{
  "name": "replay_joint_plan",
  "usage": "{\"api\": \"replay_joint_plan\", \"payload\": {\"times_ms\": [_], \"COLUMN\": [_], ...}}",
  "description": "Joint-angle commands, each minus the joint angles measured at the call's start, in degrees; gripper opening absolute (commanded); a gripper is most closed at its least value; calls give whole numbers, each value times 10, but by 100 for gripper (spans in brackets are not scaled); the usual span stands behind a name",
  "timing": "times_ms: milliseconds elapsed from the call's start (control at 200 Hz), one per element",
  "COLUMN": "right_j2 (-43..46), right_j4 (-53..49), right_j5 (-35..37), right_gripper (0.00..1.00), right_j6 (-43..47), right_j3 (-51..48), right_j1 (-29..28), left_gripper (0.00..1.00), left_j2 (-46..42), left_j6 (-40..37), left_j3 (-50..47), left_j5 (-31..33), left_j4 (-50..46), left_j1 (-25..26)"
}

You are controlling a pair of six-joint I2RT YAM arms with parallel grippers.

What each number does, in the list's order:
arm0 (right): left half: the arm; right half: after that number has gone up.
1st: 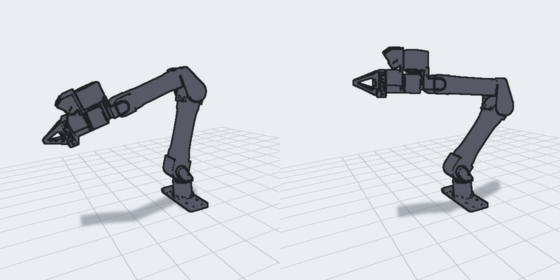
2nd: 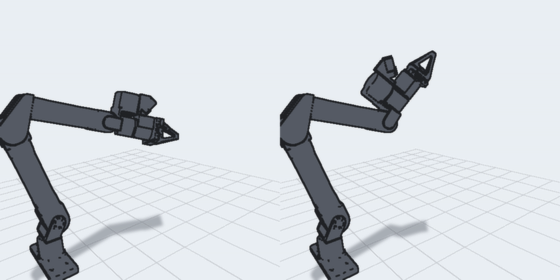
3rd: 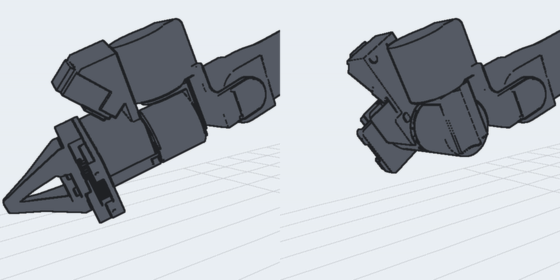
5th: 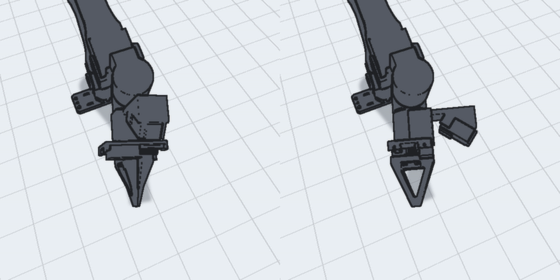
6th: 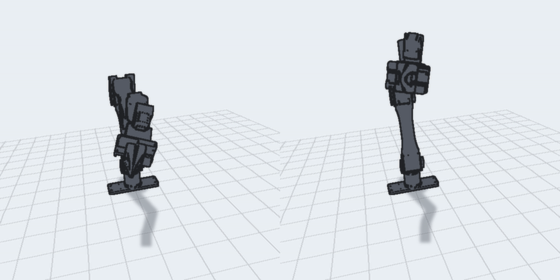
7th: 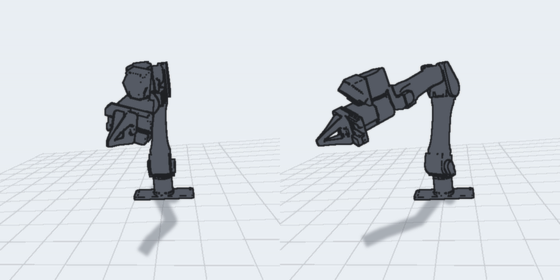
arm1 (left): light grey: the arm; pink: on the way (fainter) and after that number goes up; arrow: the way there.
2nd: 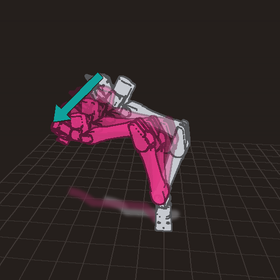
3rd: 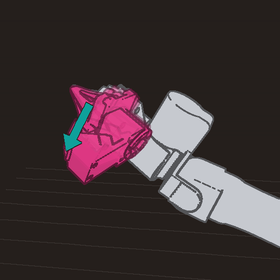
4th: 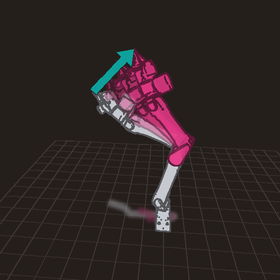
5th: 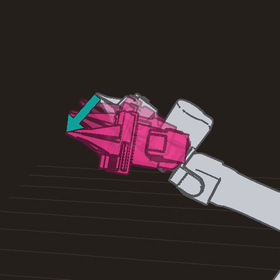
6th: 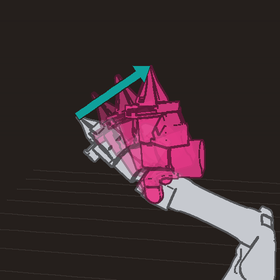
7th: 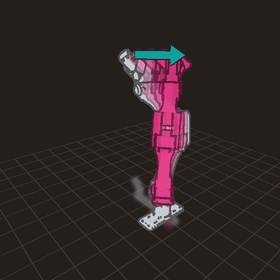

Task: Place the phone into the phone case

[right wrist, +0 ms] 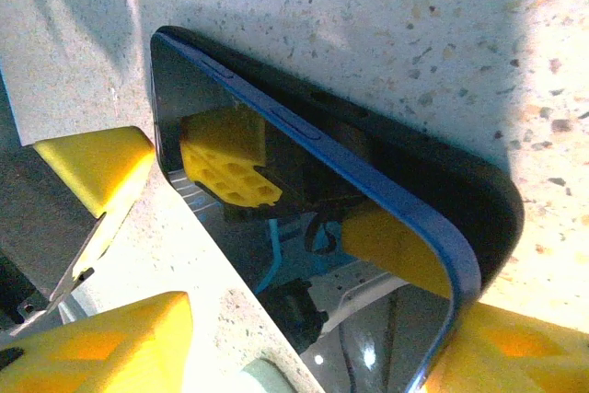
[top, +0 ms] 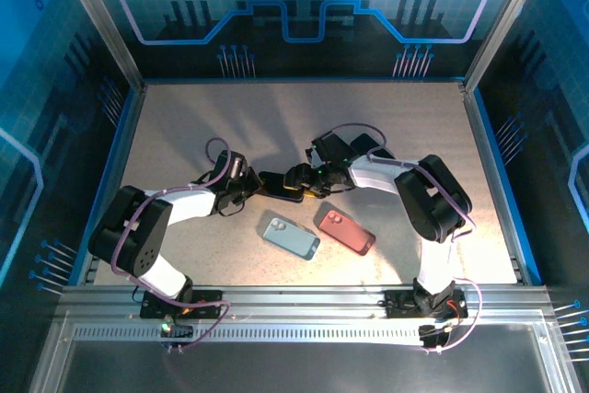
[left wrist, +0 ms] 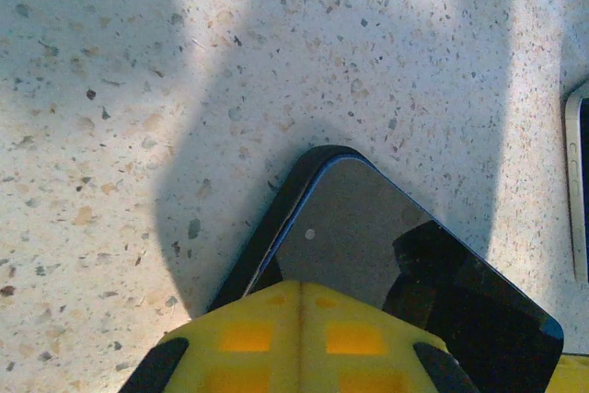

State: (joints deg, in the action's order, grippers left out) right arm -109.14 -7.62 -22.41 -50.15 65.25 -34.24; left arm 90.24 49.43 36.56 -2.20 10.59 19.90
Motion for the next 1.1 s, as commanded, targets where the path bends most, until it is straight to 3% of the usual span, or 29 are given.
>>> {"api": "replay_joint_plan", "payload": {"times_ms": [0,901,1011,1096], "right_j2": [4,34,46,58], "right_j4": [-49,-101,-99,-93], "right_j5": [15,29,31,35], "right_gripper": [66,70,68,60], "right_j6": [27,58,64,69], "right_j3": [29,38,29,15], "right_j1": [-9,-2,-2,-2], "left_gripper": [0,0,0,0], "left_j2": [-16,0,2,1], "left_j6": [1,-23,-28,-32], "left_j3": [-5,49,58,65], "left_j5": [3,22,27,34], "left_j4": [-13,-60,-71,-80], "left_j1": [2,37,37,37]}}
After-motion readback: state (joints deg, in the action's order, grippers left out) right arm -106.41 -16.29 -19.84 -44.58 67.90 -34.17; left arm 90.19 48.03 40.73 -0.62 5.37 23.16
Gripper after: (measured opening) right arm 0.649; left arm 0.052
